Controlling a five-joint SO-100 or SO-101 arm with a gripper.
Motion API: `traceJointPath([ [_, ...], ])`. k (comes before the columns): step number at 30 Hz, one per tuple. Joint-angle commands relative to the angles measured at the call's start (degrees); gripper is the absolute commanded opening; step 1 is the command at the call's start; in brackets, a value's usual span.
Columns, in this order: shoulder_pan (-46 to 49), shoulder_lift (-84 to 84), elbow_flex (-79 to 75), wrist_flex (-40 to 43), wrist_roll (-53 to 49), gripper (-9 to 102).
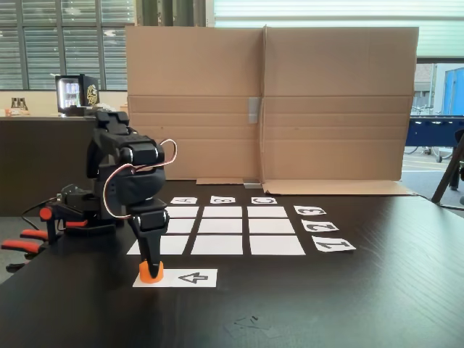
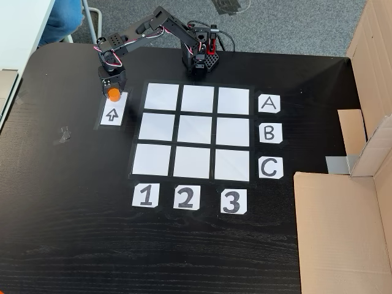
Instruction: Pick up the round, orange token and place it in the grid on square B3.
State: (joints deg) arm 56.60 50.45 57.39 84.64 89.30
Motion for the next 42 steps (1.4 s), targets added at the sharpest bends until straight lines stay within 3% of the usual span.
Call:
traceJointPath([
  [1,1.4,2.3,-2.5,-0.7,-2.8,-1],
  [11,2.0,23.1,3.3,-0.5,-13.4,-1],
  [19,-5.3,41.0,16.2,0.3,-18.5,-1],
  [32,-22.1,56.7,26.9,3.4,-19.4,-1],
  [42,-43.8,67.1,31.8,4.9,-17.8,-1],
])
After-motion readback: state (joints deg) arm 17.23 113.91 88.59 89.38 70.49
